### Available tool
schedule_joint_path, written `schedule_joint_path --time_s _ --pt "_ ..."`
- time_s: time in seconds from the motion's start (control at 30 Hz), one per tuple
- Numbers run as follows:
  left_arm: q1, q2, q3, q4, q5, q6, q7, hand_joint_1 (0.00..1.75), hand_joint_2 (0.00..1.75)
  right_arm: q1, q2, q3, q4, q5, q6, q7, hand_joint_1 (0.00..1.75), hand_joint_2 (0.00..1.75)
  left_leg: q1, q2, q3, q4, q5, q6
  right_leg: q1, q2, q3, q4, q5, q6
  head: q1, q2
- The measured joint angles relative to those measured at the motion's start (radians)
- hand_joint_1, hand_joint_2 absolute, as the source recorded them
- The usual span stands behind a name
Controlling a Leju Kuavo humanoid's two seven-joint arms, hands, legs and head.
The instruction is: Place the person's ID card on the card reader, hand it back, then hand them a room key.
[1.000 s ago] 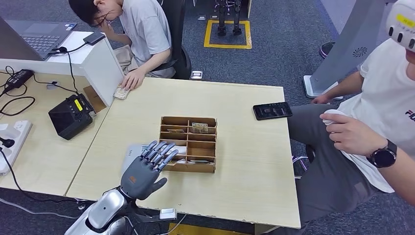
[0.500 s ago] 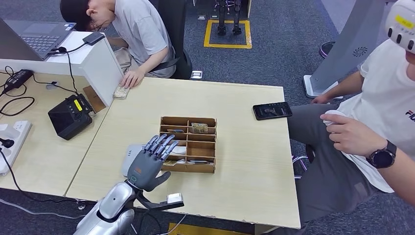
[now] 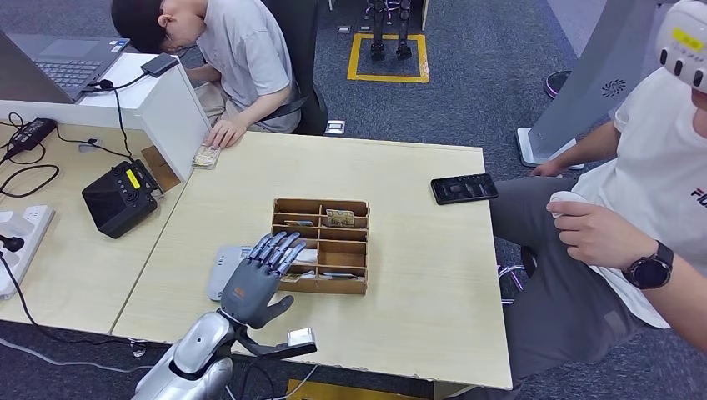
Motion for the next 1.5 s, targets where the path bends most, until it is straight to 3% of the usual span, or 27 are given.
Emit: schedule_joint_path --time_s 0.03,0.13,0.17,0.2,0.5,0.9,1.07,1.2,1.37,1.5 --pt "0.0 0.0 0.0 0.0 0.003 -0.003 -0.001 0.12 1.75 0.0 0.0 0.0 0.0 0.0 0.0 0.0 0.0 1.75 0.0 0.0 0.0 0.0 0.0 0.0 0.0 0.0 0.0 0.0 0.0 0.0 0.0 0.0" --pt "0.0 0.0 0.0 0.001 0.009 -0.014 -0.002 1.35 1.75 0.0 0.0 0.0 0.0 0.0 0.0 0.0 0.0 1.75 0.0 0.0 0.0 0.0 0.0 0.0 0.0 0.0 0.0 0.0 0.0 0.0 0.0 0.0" --pt "0.0 0.0 0.0 0.001 0.01 -0.016 -0.002 1.67 1.75 0.0 0.0 0.0 0.0 0.0 0.0 0.0 0.0 1.75 0.0 0.0 0.0 0.0 0.0 0.0 0.0 0.0 0.0 0.0 0.0 0.0 0.0 0.0" --pt "0.0 0.0 0.0 0.002 0.01 -0.018 -0.002 1.75 1.75 0.0 0.0 0.0 0.0 0.0 0.0 -0.001 0.0 1.75 0.0 0.0 0.0 0.0 0.0 0.0 0.0 0.0 0.0 0.0 0.0 0.0 0.0 0.0" --pt "0.0 0.0 0.001 0.017 0.01 -0.018 -0.004 1.67 1.75 0.0 0.0 0.0 0.0 0.001 -0.006 -0.012 0.0 1.75 0.0 0.0 0.0 0.0 0.0 0.0 0.0 0.0 0.0 0.0 0.0 0.0 0.0 0.0" --pt "-0.006 -0.001 0.007 0.019 0.01 -0.015 -0.008 1.75 1.75 -0.001 0.0 0.0 0.0 0.002 -0.011 -0.038 0.0 1.75 0.0 0.0 0.0 0.0 0.0 0.0 0.0 0.0 0.0 0.0 0.0 0.0 0.0 0.0" --pt "-0.036 0.019 0.01 0.011 0.108 -0.064 -0.049 1.75 1.75 0.0 0.0 0.0 0.0 0.013 -0.01 -0.038 0.0 1.75 0.0 0.0 0.0 0.0 0.001 0.0 0.0 0.0 0.0 0.0 0.0 0.0 0.0 0.0" --pt "-0.164 0.12 0.015 -0.084 0.287 -0.222 -0.052 1.75 1.75 0.0 0.0 0.0 0.0 0.019 -0.004 -0.036 0.0 1.75 0.002 -0.001 -0.001 0.0 0.003 -0.002 0.001 -0.001 -0.001 0.001 0.001 -0.002 0.0 0.0" --pt "-0.45 0.246 0.047 -0.2 0.47 -0.451 -0.011 1.75 1.75 0.0 0.0 0.0 0.0 0.02 0.0 -0.033 0.0 1.75 0.003 -0.003 -0.002 0.0 0.006 -0.004 0.003 -0.002 -0.001 0.002 0.004 -0.005 0.0 0.0" --pt "-0.659 0.299 0.055 -0.238 0.539 -0.573 0.056 1.75 1.75 0.0 0.0 0.0 0.0 0.022 0.003 -0.032 0.0 1.75 0.005 -0.002 -0.005 0.002 0.007 -0.004 0.004 -0.001 -0.006 0.002 0.005 -0.006 0.0 0.0"
